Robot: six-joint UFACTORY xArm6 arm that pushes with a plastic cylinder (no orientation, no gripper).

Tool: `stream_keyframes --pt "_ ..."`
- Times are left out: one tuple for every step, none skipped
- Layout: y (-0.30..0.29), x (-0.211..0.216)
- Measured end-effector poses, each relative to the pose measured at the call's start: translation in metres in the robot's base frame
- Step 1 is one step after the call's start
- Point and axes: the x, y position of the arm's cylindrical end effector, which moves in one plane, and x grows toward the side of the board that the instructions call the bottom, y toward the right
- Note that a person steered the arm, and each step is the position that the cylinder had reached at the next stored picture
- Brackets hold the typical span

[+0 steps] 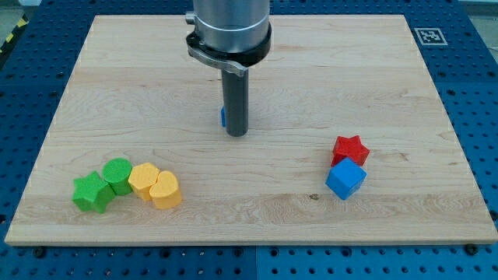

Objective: Slide the blue triangle closer to the red circle

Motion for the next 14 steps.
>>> stream_keyframes --pt "-0.021 -0.002" --pt "-0.026 -0.015" --pt "-0.015 -0.038" --pt "0.011 -0.039" --pt "0.034 -0.044" --pt "0.049 -0.060" --pt "0.058 -0.079" --pt "0.071 -0.101" --pt "0.091 -0.110" --pt "0.126 -0.110" --pt "0.145 -0.110" --pt "0.145 -0.110" --pt "0.144 -0.120" --pt "0.137 -0.137"
